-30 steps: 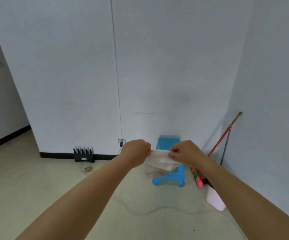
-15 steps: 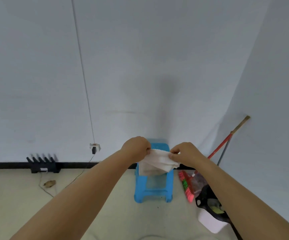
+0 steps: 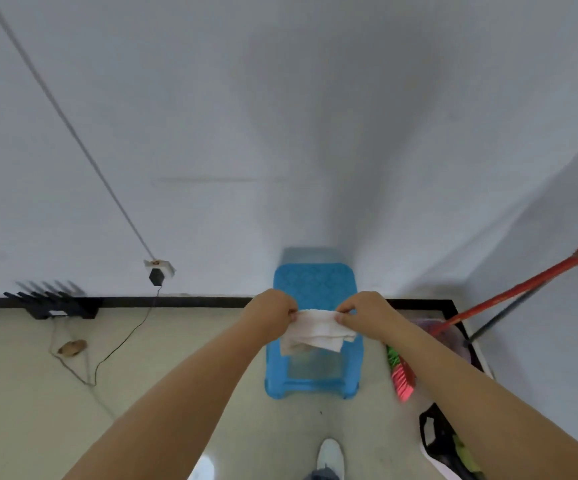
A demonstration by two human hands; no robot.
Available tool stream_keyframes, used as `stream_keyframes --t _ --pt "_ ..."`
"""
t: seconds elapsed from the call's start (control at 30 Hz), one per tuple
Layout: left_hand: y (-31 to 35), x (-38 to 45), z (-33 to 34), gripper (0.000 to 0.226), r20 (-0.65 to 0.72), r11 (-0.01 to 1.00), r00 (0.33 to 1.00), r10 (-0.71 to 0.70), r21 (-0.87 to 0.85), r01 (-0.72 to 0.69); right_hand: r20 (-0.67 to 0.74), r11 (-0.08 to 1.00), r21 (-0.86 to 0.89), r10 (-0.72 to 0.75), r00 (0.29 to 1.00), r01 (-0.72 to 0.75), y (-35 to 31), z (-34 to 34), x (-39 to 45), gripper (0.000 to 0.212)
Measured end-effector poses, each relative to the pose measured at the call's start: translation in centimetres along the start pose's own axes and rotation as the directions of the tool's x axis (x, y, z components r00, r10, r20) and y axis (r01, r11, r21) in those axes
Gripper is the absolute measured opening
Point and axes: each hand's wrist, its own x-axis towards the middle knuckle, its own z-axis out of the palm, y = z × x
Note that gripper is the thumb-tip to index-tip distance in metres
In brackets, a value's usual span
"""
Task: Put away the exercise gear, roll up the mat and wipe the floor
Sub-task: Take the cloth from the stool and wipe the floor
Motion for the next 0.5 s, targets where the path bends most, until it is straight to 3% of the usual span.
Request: stream_keyframes --t 0.13,0.33,0.5 --pt "-1.4 9.4 2.6 0.023 0.028 0.991 0.992 -0.127 -0.047 0.128 0.063 0.999 -0.012 0.036 0.997 -0.036 3.1 0.1 9.4 0.029" --pt "-4.9 20.0 7.7 0.027 0.034 0.968 0.981 -0.189 -0.159 0.192 0.119 0.998 -0.027 0.062 0.991 -0.059 6.9 2.7 21.1 0.029" --pt "-6.8 26.5 11.4 0.032 -0.051 0.956 0.986 -0.156 -0.261 0.137 0.003 0.998 -0.036 0.054 0.999 -0.054 10.7 4.9 27.1 0.028"
